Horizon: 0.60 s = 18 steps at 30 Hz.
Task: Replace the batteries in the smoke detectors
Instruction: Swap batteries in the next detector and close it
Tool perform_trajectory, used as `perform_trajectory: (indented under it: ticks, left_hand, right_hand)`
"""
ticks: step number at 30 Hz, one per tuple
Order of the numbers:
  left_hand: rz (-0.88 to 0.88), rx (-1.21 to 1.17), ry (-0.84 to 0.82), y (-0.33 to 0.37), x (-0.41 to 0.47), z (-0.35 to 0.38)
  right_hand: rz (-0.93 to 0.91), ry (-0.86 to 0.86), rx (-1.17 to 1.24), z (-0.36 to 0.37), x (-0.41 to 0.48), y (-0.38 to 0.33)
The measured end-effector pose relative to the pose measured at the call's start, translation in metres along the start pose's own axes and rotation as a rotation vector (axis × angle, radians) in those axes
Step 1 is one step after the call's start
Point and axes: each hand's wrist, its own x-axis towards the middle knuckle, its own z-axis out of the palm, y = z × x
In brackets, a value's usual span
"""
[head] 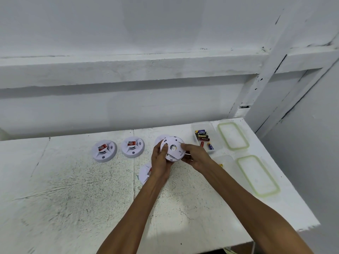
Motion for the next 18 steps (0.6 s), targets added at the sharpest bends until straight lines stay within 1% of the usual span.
perform_trajectory:
  ticks: [5,10,12,18]
  left_hand:
    - [-0.025,0.007,-0.005,0.002,0.000,-0.005]
    - [-0.092,0.045,-0.078,0.013,0.002,-0.005]
    - [-0.090,0.067,-0.099,0.014,0.003,-0.006]
    - [-0.059,0.078,-0.081,0.014,0.003,-0.007]
  right_hand:
    - [0.014,-0.032,-0.003,-0.004,-0.002,0.005]
    - [0.012,-0.071,0.009,-0.008,-0.002,0.008]
    - [0.019,-0.092,0.029,-0.010,-0.002,0.006]
    - [-0.001,-0.137,0.006,-0.007,-0.001,0.003]
